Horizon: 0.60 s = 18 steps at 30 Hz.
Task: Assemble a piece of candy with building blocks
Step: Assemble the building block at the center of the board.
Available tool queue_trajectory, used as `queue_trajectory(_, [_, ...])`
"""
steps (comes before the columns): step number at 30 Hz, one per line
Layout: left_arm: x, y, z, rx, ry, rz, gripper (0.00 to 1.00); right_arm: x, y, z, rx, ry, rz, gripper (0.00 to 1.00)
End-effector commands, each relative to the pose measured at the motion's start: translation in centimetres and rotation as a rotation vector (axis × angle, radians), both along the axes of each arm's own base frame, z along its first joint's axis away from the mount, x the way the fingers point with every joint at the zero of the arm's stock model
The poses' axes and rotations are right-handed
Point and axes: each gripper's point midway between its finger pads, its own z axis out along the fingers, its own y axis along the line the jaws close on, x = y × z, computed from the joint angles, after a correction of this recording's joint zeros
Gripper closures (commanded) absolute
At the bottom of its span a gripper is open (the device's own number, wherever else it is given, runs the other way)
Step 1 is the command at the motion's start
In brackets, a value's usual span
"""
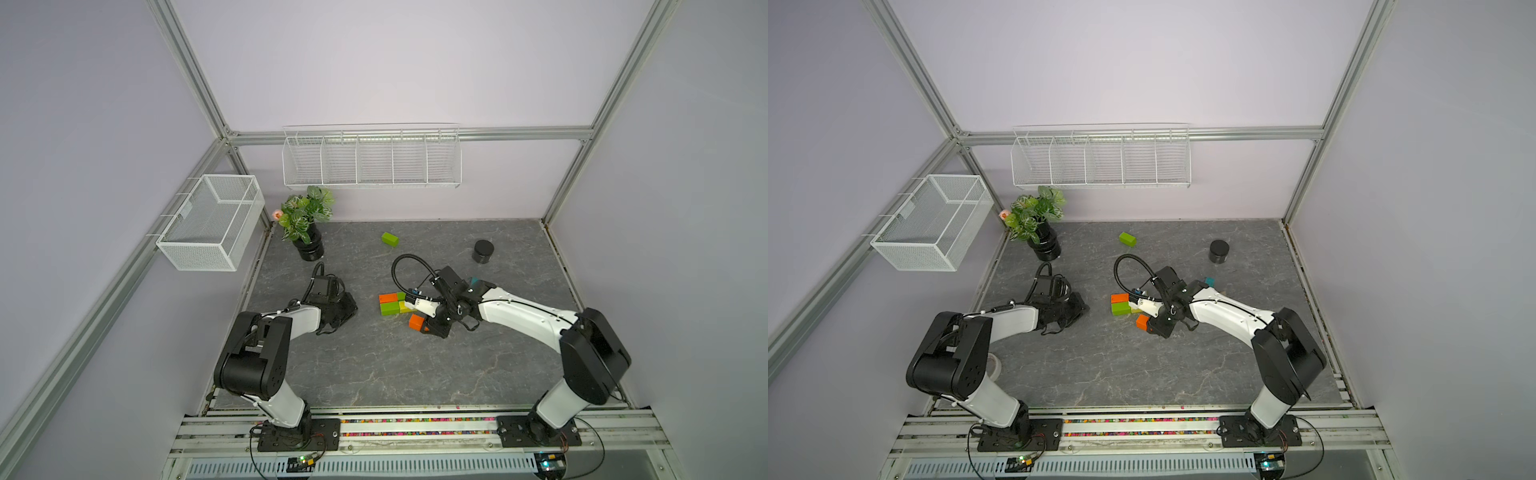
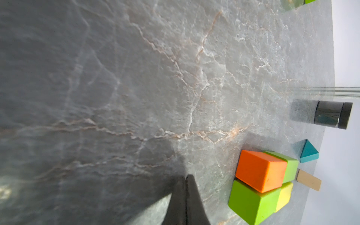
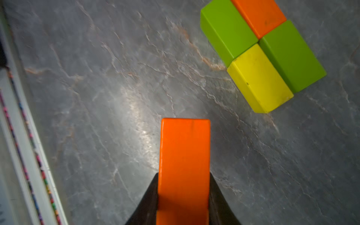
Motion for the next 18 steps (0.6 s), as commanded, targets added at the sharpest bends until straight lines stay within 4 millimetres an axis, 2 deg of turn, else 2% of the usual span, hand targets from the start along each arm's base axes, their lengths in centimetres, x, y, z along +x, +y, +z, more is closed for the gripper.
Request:
queue_trajectory(1, [-1.6, 0.3, -2.1, 0.036, 0.098, 0.002, 1.0, 1.4, 0.7, -0.4, -0.028, -0.103, 0.045, 0.93])
queue_trajectory(5, [-1.8, 0.4, -2.2, 0.041, 0.102, 0.001, 1.0, 1.7, 1.2, -1.3, -0.036, -0.12, 0.054, 0.93])
queue_trajectory(11, [-1.9, 0.4, -2.4, 0.041, 0.109, -0.002, 1.0, 2.1, 1.3, -3.7, -0.114, -0.109, 0.056, 0.93])
queue_trajectory(14, [-2.0, 0.5, -2.6, 0.046, 0.112, -0.002, 1.0, 2.3, 1.4, -4.4, -0.136, -0.091, 0.047, 0.9])
queue_trajectory(18, [-2.1, 0.5, -2.6, 0.048, 0.114, -0.001, 1.0, 2.6, 1.6, -4.5, -0.142, -0.11, 0.031, 0.81])
